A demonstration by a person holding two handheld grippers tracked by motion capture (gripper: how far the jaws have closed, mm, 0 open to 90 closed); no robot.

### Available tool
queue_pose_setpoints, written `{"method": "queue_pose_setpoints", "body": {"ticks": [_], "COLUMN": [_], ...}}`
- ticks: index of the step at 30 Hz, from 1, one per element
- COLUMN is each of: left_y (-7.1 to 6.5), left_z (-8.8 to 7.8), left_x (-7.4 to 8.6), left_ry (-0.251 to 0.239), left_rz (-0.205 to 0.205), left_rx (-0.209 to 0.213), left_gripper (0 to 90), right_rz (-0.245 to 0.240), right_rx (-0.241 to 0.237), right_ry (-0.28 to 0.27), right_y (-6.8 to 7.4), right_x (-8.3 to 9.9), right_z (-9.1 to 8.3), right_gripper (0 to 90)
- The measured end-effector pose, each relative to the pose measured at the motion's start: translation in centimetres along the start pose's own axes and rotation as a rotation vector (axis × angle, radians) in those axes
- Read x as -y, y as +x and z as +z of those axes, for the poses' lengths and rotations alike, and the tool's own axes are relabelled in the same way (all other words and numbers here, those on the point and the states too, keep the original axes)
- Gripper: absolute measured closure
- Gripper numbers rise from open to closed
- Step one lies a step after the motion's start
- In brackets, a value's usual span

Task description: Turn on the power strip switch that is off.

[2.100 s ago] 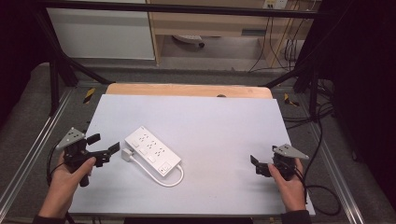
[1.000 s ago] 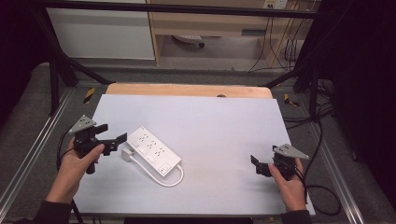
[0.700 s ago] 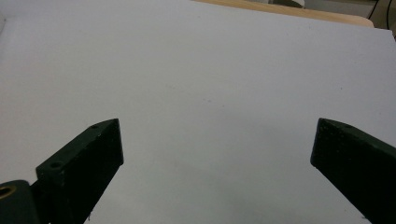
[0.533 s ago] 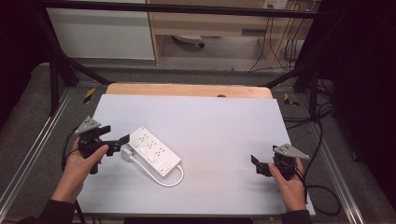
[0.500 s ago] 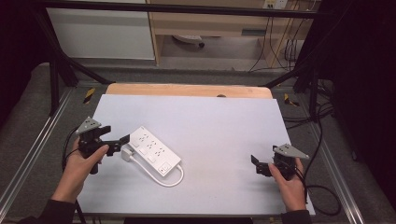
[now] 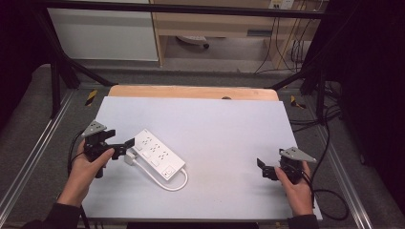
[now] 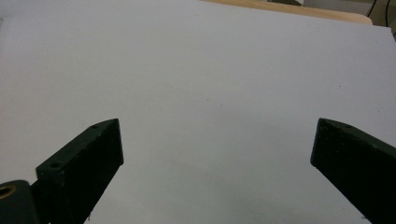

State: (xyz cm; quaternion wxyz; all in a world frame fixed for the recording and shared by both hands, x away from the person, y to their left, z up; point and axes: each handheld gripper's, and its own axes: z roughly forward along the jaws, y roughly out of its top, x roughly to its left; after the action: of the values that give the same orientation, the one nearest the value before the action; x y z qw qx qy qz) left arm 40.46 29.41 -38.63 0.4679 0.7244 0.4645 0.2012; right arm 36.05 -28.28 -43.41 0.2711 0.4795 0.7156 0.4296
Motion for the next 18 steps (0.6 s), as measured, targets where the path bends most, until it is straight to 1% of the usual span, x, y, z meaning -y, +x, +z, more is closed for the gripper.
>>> {"method": "queue_pose_setpoints", "body": {"ticks": [6,8,11,18], "left_y": [-0.08,-0.08,-0.03,0.01], "left_z": [0.46,0.51,0.58,1.01], "left_x": [0.21,0.19,0.17,0.48], "left_ry": [0.017,0.015,0.019,0.035], "left_rz": [-0.007,-0.010,-0.025,-0.033], "left_rx": [-0.001,-0.013,-0.015,-0.017], "left_gripper": [8.2,9.8,13.7,13.7], "right_rz": [0.003,0.003,-0.001,0.001], "right_rx": [0.000,-0.001,-0.001,0.002], "right_ry": [0.001,0.000,-0.004,-0.004], "right_y": [-0.11,-0.12,-0.12,-0.18], "right_x": [0.00,0.00,-0.02,-0.01], "right_z": [-0.02,-0.02,-0.07,-0.10], "right_gripper": [2.8,2.8,2.8,2.8]}}
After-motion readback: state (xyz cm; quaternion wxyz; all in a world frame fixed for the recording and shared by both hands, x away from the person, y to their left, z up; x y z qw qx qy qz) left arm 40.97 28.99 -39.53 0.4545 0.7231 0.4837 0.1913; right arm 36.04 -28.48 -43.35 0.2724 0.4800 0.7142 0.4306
